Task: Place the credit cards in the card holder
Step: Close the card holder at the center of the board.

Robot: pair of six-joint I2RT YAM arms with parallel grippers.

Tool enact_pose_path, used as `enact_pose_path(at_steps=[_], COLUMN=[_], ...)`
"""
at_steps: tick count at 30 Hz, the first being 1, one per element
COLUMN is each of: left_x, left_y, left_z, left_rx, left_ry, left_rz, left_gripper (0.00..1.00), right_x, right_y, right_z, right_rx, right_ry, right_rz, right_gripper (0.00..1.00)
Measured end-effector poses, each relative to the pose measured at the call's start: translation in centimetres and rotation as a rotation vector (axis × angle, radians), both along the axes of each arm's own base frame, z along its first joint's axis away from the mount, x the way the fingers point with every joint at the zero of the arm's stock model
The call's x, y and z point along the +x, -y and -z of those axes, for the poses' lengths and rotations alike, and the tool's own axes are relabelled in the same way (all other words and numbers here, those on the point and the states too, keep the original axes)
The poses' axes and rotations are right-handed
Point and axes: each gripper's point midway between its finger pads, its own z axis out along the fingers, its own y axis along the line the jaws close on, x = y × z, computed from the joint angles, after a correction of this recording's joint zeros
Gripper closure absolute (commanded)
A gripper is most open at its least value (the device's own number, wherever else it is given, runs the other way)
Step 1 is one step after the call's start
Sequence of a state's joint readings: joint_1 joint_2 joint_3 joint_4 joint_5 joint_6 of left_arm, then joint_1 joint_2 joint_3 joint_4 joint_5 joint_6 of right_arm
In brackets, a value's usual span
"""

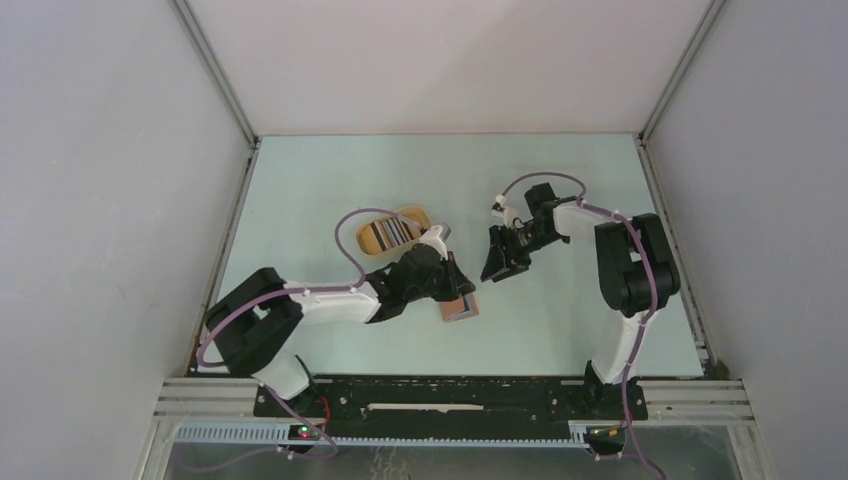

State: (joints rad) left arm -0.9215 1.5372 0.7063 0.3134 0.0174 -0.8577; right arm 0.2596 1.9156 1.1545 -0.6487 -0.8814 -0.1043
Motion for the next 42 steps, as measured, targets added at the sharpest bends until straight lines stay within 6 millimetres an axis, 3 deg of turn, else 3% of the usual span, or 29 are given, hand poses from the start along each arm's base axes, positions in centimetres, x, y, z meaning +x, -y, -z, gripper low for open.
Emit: enact_pose_path(at_steps=[5,7,11,16,21,25,28,31,34,37,39,42], left_x=[0.3,0.4,0.5,0.7,0.9,1.0,0.4,0.2,-0.1,-0.6,-1.1,-1.5], left_y=[1.4,1.9,2.4,2.3,2.3,2.0,0.7,-0.7,-2.4,-4.7,-6.6,-8.8], left_z=[1.6,2.1,3.1,3.0,1.4,-2.6,-5.4,-6.6,-6.0,-3.8,-2.5,-2.1], left_rx=[0.006,0.009,0.011,-0.008,-0.037,-0.098,-0.127,-0.125,-0.095,-0.032,0.013,0.042], left_ry=[-0.048,-0.064,-0.097,-0.117,-0.09,-0.007,0.068,0.122,0.14,0.129,0.121,0.133], left_rz=[0.019,0.023,0.029,0.028,0.037,0.048,0.047,0.03,-0.005,-0.053,-0.091,-0.143], left_gripper=[0.96,0.86,0.59,0.43,0.41,0.41,0.41,0.42,0.43,0.45,0.49,0.56], right_x=[1.4,1.6,1.5,1.5,1.3,1.3,1.3,1.1,0.7,0.1,-0.2,-0.4], right_y=[1.1,1.3,1.2,1.1,1.1,0.9,0.8,0.4,-0.3,-1.1,-1.4,-1.7], right_z=[-1.6,-1.7,-1.7,-1.8,-2.4,-3.6,-4.1,-4.5,-5.0,-5.3,-5.2,-5.0], right_rx=[0.013,0.014,0.017,0.029,0.054,0.077,0.09,0.099,0.104,0.108,0.105,0.093], right_ry=[0.062,0.07,0.067,0.064,0.079,0.115,0.135,0.155,0.182,0.2,0.203,0.208], right_rz=[0.048,0.055,0.054,0.054,0.054,0.047,0.036,0.014,-0.014,-0.05,-0.063,-0.079], right_gripper=[0.38,0.38,0.38,0.39,0.4,0.44,0.47,0.47,0.47,0.47,0.46,0.47])
